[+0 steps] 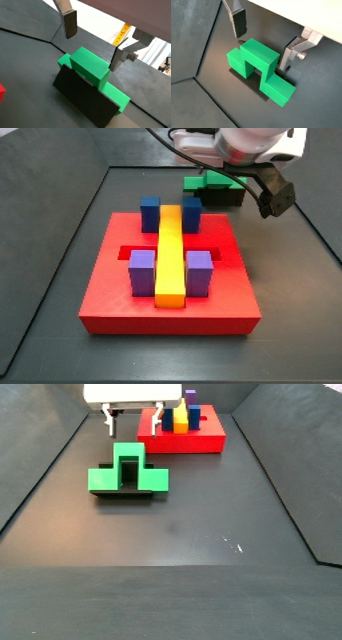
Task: Pick up the green object. Move up. Place the green object on the fixture. Regrasp the green object. Move to above the board. Insert the green object.
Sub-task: Regrasp the green object.
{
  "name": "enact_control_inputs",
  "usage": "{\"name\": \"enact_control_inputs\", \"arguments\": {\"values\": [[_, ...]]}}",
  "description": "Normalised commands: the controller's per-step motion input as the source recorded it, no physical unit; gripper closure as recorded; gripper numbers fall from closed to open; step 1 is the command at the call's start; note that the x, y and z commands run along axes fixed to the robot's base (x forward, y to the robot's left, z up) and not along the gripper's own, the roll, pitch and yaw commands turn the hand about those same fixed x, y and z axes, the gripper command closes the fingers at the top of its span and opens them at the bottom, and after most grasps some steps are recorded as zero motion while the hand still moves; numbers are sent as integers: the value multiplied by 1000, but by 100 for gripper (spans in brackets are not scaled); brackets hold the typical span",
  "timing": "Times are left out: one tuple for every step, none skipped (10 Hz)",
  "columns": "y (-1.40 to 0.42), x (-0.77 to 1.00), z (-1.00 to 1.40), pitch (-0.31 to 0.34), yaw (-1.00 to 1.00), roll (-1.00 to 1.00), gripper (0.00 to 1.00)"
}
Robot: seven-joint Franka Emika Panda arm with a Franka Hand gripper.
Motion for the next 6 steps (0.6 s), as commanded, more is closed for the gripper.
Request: {"name": "enact_control_inputs", "arguments": {"values": [[31, 246, -9, 0, 69, 11, 0], [43, 263, -37, 0, 86, 26, 0], [57, 243, -89, 0, 97, 51, 0], [60, 89, -171, -11, 71, 94, 0], [46, 0, -160, -9, 0, 46, 0], [49, 0, -66, 0, 0, 0, 0]]}}
